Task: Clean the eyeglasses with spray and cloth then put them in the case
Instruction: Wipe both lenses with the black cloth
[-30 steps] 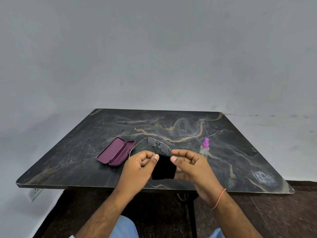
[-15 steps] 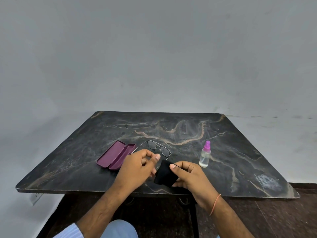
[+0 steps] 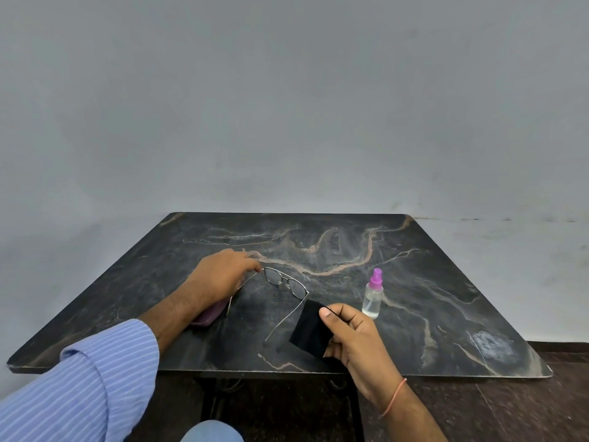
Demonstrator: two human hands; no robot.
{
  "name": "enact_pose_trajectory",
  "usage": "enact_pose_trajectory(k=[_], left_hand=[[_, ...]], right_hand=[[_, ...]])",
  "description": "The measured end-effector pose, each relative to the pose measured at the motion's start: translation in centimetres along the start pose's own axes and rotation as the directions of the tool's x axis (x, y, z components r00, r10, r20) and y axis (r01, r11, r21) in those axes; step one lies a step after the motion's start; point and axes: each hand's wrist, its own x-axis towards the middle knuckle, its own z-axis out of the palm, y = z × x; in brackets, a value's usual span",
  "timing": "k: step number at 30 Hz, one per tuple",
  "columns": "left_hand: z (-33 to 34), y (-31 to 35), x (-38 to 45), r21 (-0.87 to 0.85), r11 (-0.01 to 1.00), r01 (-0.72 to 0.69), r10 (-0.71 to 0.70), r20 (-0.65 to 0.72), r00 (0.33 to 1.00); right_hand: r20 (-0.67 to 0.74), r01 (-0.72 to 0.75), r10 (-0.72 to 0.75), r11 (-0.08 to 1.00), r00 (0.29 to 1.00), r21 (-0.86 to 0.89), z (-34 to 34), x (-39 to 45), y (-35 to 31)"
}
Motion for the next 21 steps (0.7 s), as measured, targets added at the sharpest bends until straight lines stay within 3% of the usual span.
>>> enact_pose_trajectory(k=[5,11,17,21], left_hand=[[1.1,-0.2,0.4,0.042,0.999,-0.03,0.03,-0.01,0.999],[1.6,-0.5,0.4,-0.068,0.99,-0.126,0.124,-0.024,0.992],[1.7,-0.3,-0.3,-0.139,0.958,-0.251,0.207,-0.27,0.94],[2.2,0.6,-0.4,-0.272,0.95,-0.155,0.055,-0.343,0.938]], right_hand=[[0.017,0.001,-0.002,0.999,1.0,0.04,-0.1,0.1,0.0],[0.026,0.004,-0.006,0.998,1.0,0.061,-0.2,0.1,0.0],[0.002,0.022,-0.023,0.998,1.0,0.067,-0.2,0.0,0.0],[-0.014,0.044,-0.043,0.995,0.999,0.087,-0.1,-0.3,-0.1]])
